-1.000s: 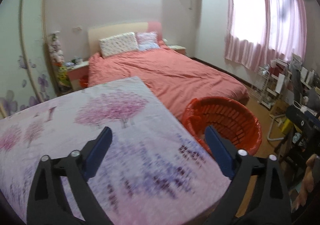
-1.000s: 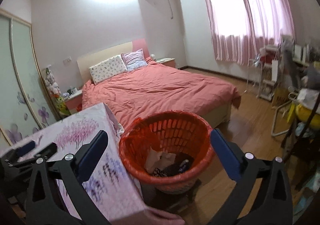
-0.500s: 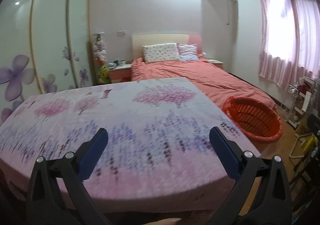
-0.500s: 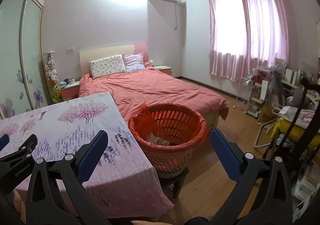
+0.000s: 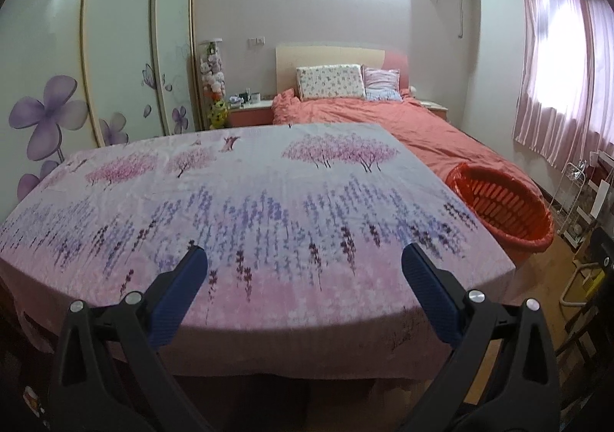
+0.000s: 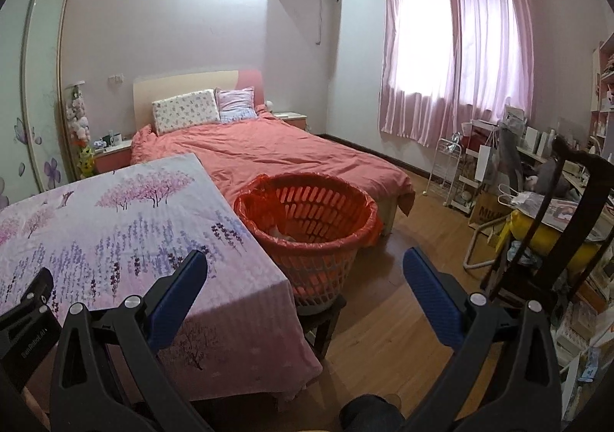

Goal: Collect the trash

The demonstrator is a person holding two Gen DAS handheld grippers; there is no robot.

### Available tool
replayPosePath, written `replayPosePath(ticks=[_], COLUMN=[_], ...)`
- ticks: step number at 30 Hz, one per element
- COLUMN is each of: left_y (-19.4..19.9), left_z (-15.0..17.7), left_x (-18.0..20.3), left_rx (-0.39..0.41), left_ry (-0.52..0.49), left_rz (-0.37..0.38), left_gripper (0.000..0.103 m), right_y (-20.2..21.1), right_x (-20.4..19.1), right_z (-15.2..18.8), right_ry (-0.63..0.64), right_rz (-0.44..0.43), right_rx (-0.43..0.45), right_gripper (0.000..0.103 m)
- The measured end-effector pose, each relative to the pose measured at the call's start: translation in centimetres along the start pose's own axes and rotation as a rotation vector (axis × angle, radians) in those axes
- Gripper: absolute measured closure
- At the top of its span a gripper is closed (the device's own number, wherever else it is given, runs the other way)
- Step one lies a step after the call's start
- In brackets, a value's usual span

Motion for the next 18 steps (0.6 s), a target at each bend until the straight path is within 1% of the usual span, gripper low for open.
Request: replayPosePath(ticks=[7,12,18], left_y=[-0.6,-0.8,-0.7], left_z=[0.9,1.2,1.1], left_x=[0.0,0.0,0.1], left_rx=[-0.051,-0.07,-0.081], left_ry=[0.011,0.018,0.026], left_rz=[0.009,0.01,0.016], left_gripper=[0.004,0.004,0.004], right_y=[-0.1,-0.2,-0.1], right_x=[-0.9,-1.1,-1.0], right_z=[0.8,1.2,1.2], right_ry=[0.012,0.013,0.011], right_rz=[-0.031,-0.036,-0.025], right_rx=[-0.038,-0.06,-0.049], right_gripper=[0.002,0.002,0.002])
Point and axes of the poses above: each gripper's, at about its wrist camera, not at the fingertips, and y roughly against the way its jaws point, x to its right, z to its underside, the point moved 9 cm from there along -y, roughly the way its jaws point, and after that the axes turned 15 degrees about y, right-handed, at the moved point
